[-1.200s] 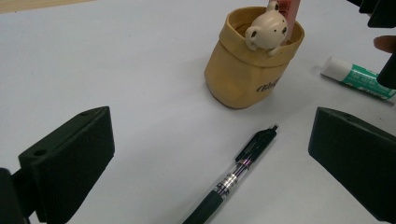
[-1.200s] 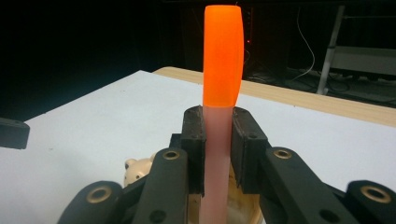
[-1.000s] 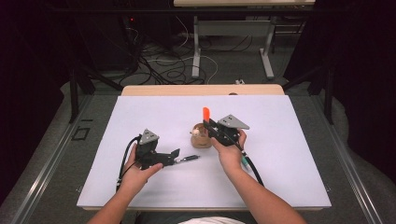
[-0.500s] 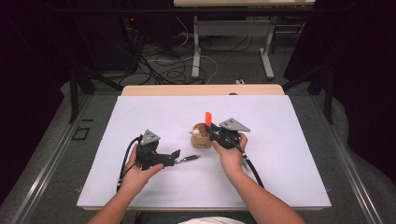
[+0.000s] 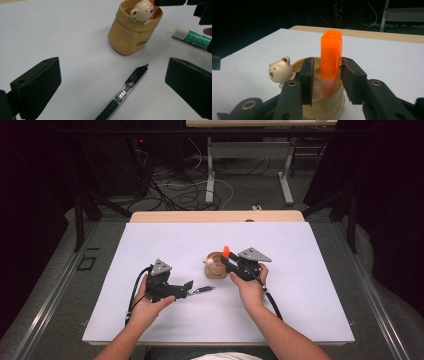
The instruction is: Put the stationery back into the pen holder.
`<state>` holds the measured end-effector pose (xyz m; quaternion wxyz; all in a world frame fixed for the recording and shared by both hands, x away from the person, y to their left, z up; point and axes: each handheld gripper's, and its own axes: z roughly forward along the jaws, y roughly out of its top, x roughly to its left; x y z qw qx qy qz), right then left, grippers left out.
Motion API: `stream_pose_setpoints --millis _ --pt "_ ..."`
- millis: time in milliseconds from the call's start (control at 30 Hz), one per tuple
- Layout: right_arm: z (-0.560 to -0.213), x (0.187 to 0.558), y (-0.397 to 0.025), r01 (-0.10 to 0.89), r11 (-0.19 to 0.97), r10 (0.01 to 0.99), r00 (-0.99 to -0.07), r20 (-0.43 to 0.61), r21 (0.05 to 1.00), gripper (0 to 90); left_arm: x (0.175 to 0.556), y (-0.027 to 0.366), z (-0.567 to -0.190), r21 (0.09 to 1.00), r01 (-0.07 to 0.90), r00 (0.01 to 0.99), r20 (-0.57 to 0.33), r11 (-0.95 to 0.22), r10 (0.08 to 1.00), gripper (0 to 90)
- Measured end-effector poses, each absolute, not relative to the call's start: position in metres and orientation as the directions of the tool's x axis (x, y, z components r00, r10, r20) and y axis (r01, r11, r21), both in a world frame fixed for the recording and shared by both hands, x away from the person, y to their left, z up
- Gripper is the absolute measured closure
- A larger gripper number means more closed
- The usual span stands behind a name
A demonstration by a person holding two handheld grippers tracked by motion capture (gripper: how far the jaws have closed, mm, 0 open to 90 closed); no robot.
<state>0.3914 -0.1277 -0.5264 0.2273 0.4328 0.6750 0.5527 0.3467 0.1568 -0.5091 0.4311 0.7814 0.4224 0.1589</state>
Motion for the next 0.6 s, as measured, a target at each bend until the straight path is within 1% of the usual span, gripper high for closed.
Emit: stream_pose_setpoints --millis 200,267,333,433,500,600 --pt "-0.519 0.390 -0.136 0.340 0.024 0.818 -0.548 0.177 0.940 52.7 0.347 0.157 -0.509 0.808 0.523 0.592 -0.115 -0.271 0.798 0.5" --pt "-0.517 0.389 -0.140 0.343 0.036 0.825 -0.540 0.166 0.938 49.2 0.347 0.157 -0.509 0.808 0.522 0.592 -0.113 -0.273 0.798 0.5" --pt "-0.515 0.389 -0.142 0.339 0.024 0.824 -0.540 0.174 0.941 48.9 0.347 0.157 -0.509 0.808 0.523 0.591 -0.114 -0.272 0.798 0.5" --pt "-0.511 0.388 -0.148 0.354 0.019 0.820 -0.541 0.188 0.935 46.0 0.347 0.157 -0.509 0.808 0.523 0.590 -0.113 -0.272 0.799 0.6" --pt "-0.507 0.387 -0.150 0.370 0.014 0.819 -0.538 0.202 0.929 42.3 0.347 0.157 -0.509 0.807 0.524 0.591 -0.114 -0.272 0.799 0.6" --pt "-0.501 0.386 -0.155 0.395 0.044 0.820 -0.539 0.192 0.918 37.7 0.347 0.157 -0.509 0.807 0.524 0.591 -0.115 -0.272 0.799 0.6"
